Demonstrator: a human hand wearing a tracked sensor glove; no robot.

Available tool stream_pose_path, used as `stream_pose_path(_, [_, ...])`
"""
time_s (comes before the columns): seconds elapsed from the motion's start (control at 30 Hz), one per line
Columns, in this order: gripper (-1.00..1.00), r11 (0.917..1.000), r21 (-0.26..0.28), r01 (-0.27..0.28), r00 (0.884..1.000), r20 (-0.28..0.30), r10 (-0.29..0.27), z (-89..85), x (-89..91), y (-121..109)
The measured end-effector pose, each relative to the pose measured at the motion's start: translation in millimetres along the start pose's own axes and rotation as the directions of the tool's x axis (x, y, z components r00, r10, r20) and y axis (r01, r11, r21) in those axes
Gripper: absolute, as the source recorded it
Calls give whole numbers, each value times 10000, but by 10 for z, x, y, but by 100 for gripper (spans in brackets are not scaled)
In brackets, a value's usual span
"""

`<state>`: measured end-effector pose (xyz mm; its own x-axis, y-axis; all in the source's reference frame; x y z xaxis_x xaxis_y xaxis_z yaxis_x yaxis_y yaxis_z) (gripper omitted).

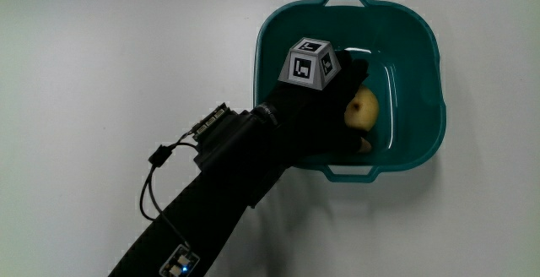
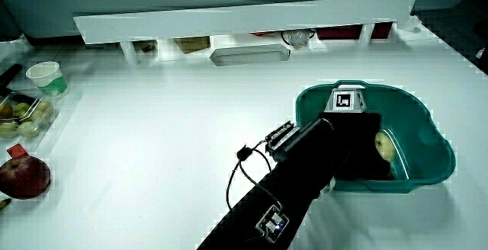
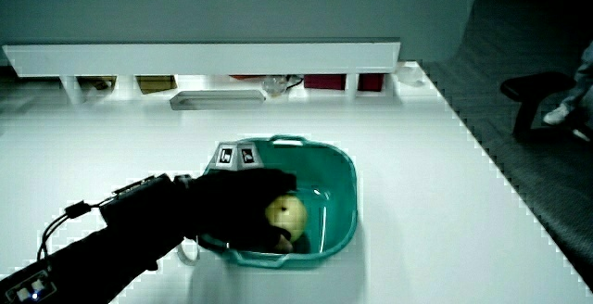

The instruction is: Place pear into plate

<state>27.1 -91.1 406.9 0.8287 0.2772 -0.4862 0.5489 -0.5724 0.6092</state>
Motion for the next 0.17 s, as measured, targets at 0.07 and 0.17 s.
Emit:
stream_pose_path(0.07, [-78,9996,46,270,9995,137,-270,92,5,-123])
stream_pose_path(0.17, [-94,9980,-2,636,9972,406,-635,139,-99,-194])
